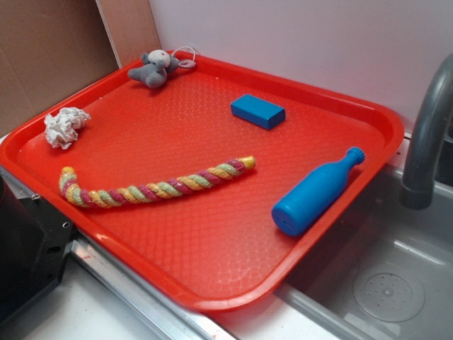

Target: Grab the multicolored rope.

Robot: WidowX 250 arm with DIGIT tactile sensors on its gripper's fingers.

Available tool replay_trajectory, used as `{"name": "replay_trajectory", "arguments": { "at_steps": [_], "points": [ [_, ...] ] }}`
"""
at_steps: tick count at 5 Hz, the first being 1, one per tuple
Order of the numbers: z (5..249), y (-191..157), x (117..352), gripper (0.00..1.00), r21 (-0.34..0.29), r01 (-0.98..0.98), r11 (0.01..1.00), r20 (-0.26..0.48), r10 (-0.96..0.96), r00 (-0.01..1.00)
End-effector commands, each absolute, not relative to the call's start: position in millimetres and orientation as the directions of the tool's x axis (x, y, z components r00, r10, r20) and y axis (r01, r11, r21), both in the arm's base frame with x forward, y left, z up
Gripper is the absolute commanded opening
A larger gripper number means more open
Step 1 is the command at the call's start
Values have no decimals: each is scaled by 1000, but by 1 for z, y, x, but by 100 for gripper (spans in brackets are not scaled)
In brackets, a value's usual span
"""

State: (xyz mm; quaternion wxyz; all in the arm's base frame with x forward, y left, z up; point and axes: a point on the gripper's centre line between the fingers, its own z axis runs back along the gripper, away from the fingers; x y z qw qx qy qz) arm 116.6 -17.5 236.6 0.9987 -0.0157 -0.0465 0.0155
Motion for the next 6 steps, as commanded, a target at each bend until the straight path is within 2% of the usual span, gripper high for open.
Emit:
{"name": "replay_trajectory", "arguments": {
  "at_steps": [1,2,3,4,6],
  "points": [
    [237,-17,117,100,-33,-29,999,92,32,995],
    [189,-27,121,100,0,112,994,67,-112,991],
    [152,-36,129,100,14,232,973,183,-231,956],
    [111,-34,128,100,17,251,968,125,-251,960],
    [111,-34,128,100,17,251,968,125,-251,960]
  ]
}}
